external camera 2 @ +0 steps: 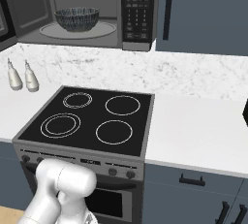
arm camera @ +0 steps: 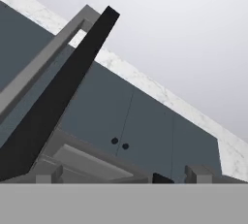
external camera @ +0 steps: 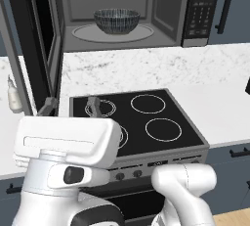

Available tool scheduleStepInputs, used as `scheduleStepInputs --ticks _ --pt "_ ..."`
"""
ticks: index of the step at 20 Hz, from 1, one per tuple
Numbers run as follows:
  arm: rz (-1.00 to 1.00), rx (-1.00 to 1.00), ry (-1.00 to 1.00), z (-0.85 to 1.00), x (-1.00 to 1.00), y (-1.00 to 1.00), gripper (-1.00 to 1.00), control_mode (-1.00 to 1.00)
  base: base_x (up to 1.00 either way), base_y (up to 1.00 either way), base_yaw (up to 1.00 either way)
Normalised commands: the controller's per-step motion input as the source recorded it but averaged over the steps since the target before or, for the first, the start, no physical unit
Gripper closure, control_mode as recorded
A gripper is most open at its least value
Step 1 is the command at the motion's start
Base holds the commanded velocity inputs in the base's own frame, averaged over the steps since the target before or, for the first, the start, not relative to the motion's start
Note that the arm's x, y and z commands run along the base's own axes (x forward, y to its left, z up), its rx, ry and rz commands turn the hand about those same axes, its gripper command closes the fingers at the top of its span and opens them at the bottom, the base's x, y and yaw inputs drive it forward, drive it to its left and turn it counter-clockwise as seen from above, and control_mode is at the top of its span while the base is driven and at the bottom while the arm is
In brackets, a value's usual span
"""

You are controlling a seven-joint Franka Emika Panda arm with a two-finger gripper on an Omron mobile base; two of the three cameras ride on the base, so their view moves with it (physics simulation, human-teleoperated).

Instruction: Open the microwave, place the bowl with waffle inside the microwave, then close the microwave door and turn it on.

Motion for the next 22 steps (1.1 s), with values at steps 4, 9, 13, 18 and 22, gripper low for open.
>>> scheduleStepInputs --ticks 4,9,13,18,22 --pt "-0.06 -0.01 0.00 0.00 0.00 0.29 -1.00 -1.00 0.00 0.00 0.00" --pt "-0.03 0.00 -0.05 0.00 -0.21 0.21 -1.00 -1.00 0.00 0.00 0.00" --pt "0.02 0.00 -0.15 0.00 -0.51 0.07 -1.00 -1.00 0.00 0.00 0.00" --pt "0.02 0.00 -0.01 0.00 -0.01 0.61 -1.00 -1.00 0.00 0.00 0.00" --pt "0.00 -0.07 0.18 0.00 0.10 0.91 -1.00 -1.00 0.00 0.00 0.00"
